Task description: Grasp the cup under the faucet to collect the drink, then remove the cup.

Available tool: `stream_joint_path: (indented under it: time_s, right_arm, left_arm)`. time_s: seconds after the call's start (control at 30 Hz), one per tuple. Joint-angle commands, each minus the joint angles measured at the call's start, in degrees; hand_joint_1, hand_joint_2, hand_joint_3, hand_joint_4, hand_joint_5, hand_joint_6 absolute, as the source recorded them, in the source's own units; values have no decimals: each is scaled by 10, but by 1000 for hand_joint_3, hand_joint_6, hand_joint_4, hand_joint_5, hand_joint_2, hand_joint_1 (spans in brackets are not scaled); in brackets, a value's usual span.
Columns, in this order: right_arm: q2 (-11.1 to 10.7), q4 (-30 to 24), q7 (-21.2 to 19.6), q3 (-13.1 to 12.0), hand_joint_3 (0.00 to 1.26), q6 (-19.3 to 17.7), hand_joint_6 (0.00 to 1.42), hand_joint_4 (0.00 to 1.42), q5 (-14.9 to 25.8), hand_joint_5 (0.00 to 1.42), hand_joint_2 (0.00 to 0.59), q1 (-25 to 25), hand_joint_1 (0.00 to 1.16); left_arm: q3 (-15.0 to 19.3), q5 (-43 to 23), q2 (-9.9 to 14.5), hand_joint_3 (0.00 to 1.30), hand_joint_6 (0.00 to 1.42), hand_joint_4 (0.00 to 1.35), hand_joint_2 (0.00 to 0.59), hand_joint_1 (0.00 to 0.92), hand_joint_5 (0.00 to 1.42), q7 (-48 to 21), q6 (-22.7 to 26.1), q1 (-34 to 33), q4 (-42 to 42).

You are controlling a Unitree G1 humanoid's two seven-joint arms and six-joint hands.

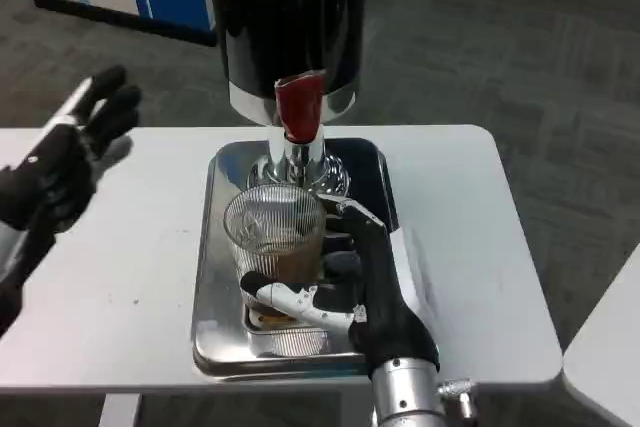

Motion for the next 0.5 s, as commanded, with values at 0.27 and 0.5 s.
stream_joint_path:
  time_s: [0.27,0.5]
  right_arm:
    - [25,-59,2,8,511,18,645,630,-35,682,166,32,892]
    - [21,-109,14,9,516,29,651,636,-50,694,166,55,892]
  left_arm:
    - [51,10,14,0,0,0,54,0,0,-9,-44,47,-18]
    - [68,5,14,0,0,0,55,0,0,-3,-39,72,-48]
